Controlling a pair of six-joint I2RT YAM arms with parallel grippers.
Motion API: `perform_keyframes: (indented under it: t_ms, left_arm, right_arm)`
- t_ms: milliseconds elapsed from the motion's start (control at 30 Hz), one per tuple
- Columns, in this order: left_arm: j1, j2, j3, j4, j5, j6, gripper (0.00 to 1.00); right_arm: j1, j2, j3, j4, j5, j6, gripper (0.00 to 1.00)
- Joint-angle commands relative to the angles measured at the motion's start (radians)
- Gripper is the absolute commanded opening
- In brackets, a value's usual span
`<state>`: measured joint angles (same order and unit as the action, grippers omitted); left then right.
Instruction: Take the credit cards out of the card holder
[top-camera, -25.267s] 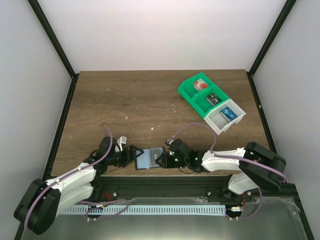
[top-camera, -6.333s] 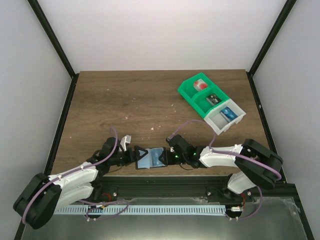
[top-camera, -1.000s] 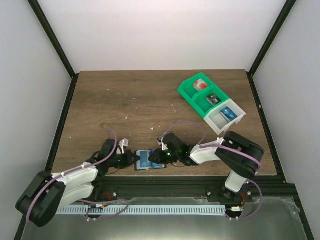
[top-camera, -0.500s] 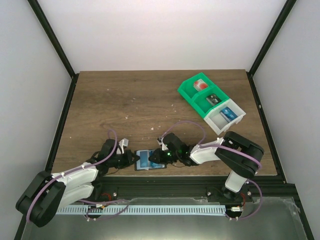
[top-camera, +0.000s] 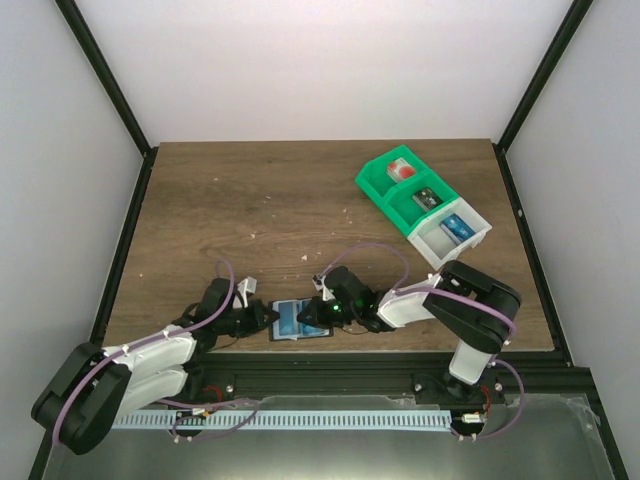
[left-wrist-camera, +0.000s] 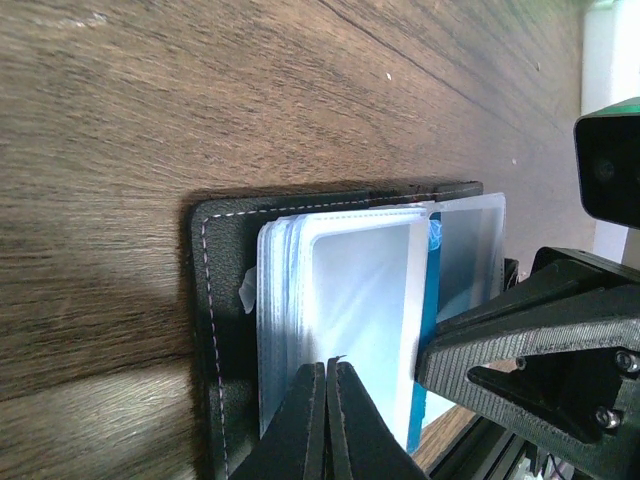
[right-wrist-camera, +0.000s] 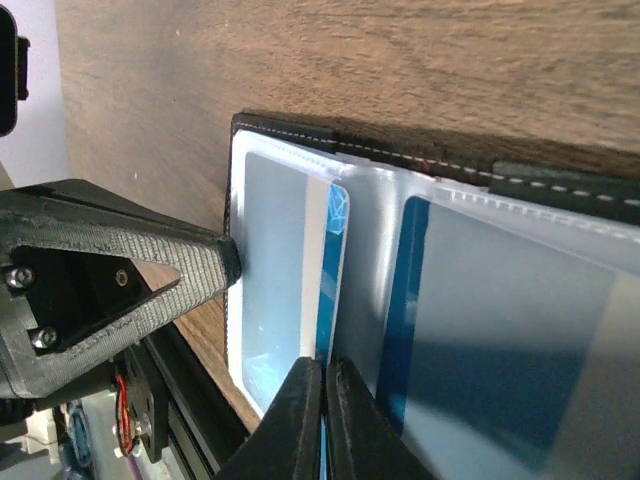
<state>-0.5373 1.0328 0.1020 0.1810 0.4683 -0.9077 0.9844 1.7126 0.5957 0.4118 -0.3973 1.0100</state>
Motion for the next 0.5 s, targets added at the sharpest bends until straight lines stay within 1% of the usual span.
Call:
perform_keyframes:
  t_ms: [0, 233, 467]
  left_arm:
    - [0.001, -0.005, -0.015, 0.004, -0.012, 0.015, 0.01]
    - [0.000, -0.006, -0.008, -0.003, -0.015, 0.015, 0.07]
    - [0.002, -0.024, 0.011, -0.030, -0.023, 0.024, 0.09]
  right_arm:
    - [0.007, -0.015, 0.000, 0.008, 0.024, 0.001, 0.01]
    - [-0.005, -0.076, -0.054, 0.014, 0.048, 0.010, 0.00]
    - [-0.016, -0.154, -0.094, -0.041, 0.078, -0.001, 0.00]
